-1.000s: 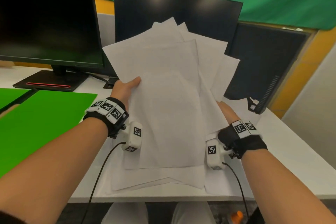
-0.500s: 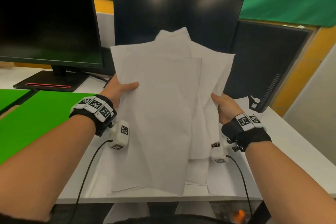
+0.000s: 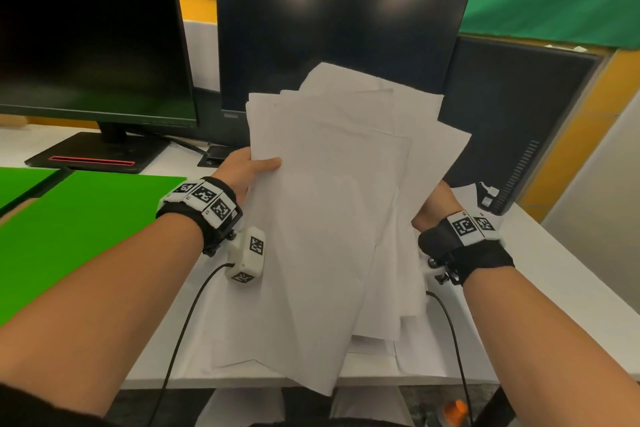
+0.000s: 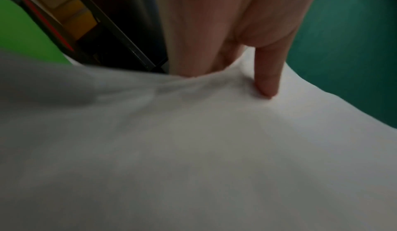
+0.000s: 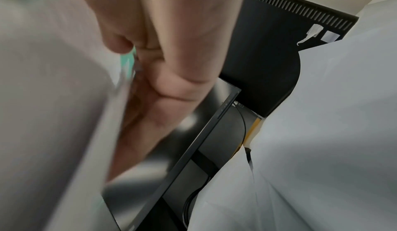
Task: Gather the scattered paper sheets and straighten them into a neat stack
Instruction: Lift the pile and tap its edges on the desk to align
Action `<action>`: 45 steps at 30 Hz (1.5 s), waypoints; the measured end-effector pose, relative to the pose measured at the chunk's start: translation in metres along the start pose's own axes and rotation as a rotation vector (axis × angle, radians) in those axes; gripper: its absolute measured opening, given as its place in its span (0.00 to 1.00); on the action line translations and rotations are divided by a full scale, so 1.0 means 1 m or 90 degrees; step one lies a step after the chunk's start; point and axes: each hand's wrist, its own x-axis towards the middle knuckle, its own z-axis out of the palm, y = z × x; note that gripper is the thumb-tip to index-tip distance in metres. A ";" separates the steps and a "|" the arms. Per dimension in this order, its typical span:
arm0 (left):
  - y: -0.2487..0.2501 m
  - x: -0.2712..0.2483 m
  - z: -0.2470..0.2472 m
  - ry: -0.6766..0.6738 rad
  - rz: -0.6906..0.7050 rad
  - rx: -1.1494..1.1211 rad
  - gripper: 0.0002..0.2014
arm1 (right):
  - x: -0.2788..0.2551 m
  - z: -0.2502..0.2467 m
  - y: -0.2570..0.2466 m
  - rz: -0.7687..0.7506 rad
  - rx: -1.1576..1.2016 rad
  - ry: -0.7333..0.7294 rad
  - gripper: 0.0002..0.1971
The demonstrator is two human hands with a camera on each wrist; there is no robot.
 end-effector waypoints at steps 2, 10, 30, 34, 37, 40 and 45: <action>0.001 0.001 0.002 0.052 0.045 -0.002 0.23 | 0.000 -0.003 -0.001 0.023 0.052 -0.080 0.23; 0.032 -0.015 0.014 0.188 0.260 -0.057 0.25 | -0.009 0.017 -0.014 -0.228 -0.217 0.054 0.28; 0.063 -0.046 -0.002 0.017 0.319 -0.100 0.20 | -0.016 0.038 -0.028 -0.247 -0.218 -0.054 0.24; 0.046 -0.046 -0.009 -0.088 0.208 -0.019 0.30 | -0.016 0.042 -0.028 -0.247 -0.066 0.018 0.20; 0.038 -0.041 -0.014 -0.011 0.178 0.041 0.24 | -0.012 0.047 -0.028 -0.219 -0.219 -0.042 0.22; 0.032 -0.029 -0.055 0.071 0.105 0.002 0.20 | -0.001 0.037 -0.023 -0.054 -0.342 -0.096 0.24; -0.026 -0.026 -0.115 0.125 -0.108 0.218 0.17 | 0.019 0.000 0.012 0.154 -0.455 0.060 0.28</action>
